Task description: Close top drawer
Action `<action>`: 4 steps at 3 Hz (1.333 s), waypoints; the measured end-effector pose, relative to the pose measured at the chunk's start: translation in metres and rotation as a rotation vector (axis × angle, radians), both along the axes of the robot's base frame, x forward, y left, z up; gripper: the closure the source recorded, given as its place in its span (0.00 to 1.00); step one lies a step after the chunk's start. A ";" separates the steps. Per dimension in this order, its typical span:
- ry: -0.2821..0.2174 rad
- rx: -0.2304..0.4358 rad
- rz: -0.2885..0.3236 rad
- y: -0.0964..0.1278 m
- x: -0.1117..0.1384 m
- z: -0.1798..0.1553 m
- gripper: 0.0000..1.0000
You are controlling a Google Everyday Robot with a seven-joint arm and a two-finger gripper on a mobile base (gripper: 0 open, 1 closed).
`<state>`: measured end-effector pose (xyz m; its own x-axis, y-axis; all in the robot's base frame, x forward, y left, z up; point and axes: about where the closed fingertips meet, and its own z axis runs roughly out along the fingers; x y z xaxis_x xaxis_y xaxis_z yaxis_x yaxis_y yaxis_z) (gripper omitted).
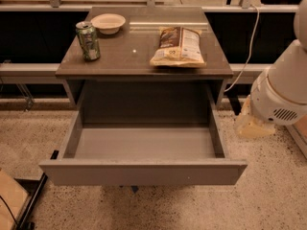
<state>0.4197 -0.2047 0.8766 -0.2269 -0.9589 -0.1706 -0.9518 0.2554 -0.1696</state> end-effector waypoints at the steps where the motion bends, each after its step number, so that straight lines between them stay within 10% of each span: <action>1: 0.000 -0.001 0.001 0.000 -0.001 0.003 1.00; 4: 0.132 0.129 -0.008 0.031 -0.015 -0.114 1.00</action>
Offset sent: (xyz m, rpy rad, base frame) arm -0.0044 0.0233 -0.0711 0.0929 0.0681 0.0176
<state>0.4049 -0.1735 0.7625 -0.2626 -0.9291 -0.2604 -0.9616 0.2742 -0.0085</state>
